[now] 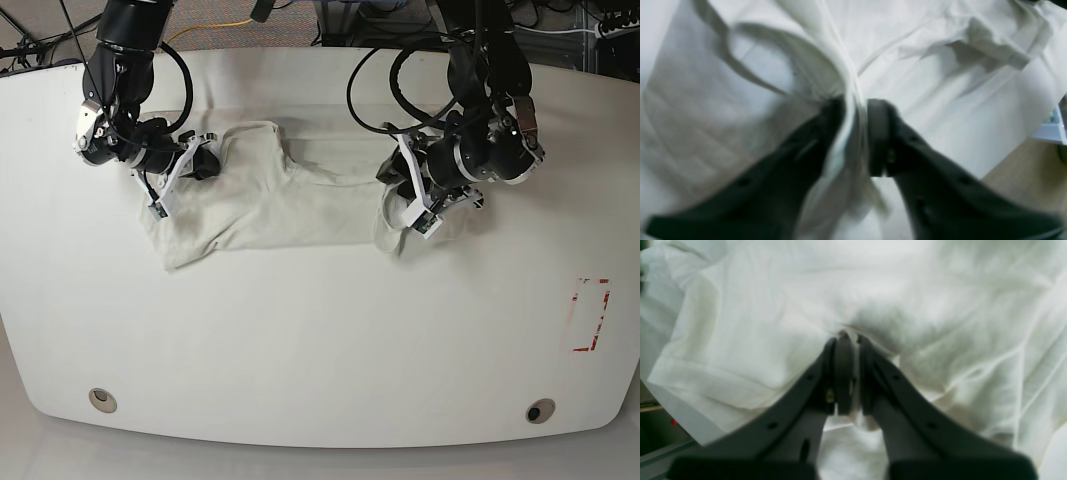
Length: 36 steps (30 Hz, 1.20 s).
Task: Fold the T-shirt properly
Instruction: 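Fold the shirt end with the left gripper toward the right gripper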
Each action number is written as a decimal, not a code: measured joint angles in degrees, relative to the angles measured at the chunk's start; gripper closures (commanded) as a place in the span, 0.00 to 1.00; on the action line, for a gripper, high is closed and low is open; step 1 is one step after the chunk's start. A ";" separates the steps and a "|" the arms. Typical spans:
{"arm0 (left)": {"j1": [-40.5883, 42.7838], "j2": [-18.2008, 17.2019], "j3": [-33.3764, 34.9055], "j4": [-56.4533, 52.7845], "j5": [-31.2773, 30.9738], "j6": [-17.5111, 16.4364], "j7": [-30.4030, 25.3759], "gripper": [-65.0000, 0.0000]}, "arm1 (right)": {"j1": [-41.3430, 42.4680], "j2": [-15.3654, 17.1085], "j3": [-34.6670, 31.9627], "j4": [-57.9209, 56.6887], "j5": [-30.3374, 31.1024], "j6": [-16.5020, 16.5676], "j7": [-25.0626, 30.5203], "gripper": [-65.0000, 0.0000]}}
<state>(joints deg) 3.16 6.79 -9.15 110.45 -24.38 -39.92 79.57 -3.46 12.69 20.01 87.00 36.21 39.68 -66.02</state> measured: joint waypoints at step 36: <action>4.90 -12.87 -6.97 -9.46 3.63 0.00 -9.38 0.82 | 4.33 5.55 23.19 -12.22 11.04 0.13 -8.90 0.31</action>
<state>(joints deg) 8.05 -6.09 -16.12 100.99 -20.75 -39.92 70.19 0.86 18.24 43.20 74.78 47.24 39.81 -74.91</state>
